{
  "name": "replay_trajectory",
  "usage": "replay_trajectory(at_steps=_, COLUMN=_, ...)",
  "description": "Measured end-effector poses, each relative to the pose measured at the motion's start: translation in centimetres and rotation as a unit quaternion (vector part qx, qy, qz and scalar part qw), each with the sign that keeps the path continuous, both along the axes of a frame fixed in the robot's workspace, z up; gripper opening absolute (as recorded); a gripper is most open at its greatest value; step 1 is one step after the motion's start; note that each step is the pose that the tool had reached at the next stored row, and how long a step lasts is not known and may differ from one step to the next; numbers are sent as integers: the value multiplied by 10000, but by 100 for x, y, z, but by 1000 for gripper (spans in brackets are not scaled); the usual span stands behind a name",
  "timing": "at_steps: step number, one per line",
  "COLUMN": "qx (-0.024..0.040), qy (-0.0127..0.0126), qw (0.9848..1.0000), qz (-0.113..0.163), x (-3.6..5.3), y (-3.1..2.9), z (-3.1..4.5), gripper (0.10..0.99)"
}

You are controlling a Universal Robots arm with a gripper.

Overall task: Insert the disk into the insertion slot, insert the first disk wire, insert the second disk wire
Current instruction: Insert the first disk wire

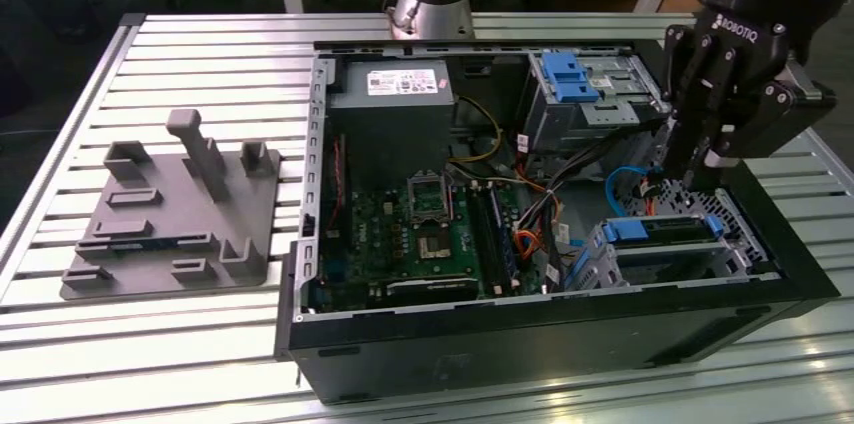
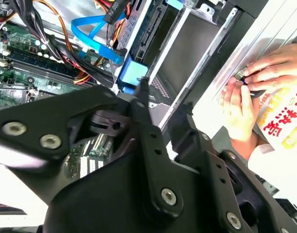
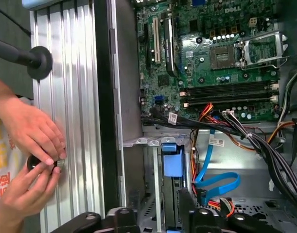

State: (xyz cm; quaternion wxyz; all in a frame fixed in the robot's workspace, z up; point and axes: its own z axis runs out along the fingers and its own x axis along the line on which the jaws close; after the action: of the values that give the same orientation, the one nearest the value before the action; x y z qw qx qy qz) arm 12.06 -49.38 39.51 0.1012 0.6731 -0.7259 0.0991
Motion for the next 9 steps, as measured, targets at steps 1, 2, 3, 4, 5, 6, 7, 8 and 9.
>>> replay_trajectory(at_steps=1, qx=-31, qy=0, qw=10000, qz=1, x=4, y=17, z=-11, gripper=416)
replay_trajectory(at_steps=2, qx=-60, qy=0, qw=10000, qz=2, x=7, y=34, z=-21, gripper=416)
replay_trajectory(at_steps=3, qx=-88, qy=0, qw=10000, qz=3, x=11, y=50, z=-31, gripper=349)
replay_trajectory(at_steps=4, qx=-113, qy=0, qw=9999, qz=4, x=16, y=66, z=-42, gripper=349)
replay_trajectory(at_steps=5, qx=-129, qy=-1, qw=9999, qz=6, x=24, y=80, z=-54, gripper=349)
replay_trajectory(at_steps=6, qx=-141, qy=-2, qw=9999, qz=8, x=35, y=93, z=-65, gripper=349)
replay_trajectory(at_steps=7, qx=-148, qy=-3, qw=9999, qz=9, x=55, y=105, z=-73, gripper=349)
replay_trajectory(at_steps=8, qx=-152, qy=-4, qw=9999, qz=8, x=89, y=115, z=-82, gripper=349)
replay_trajectory(at_steps=9, qx=-153, qy=-4, qw=9999, qz=8, x=132, y=123, z=-88, gripper=349)
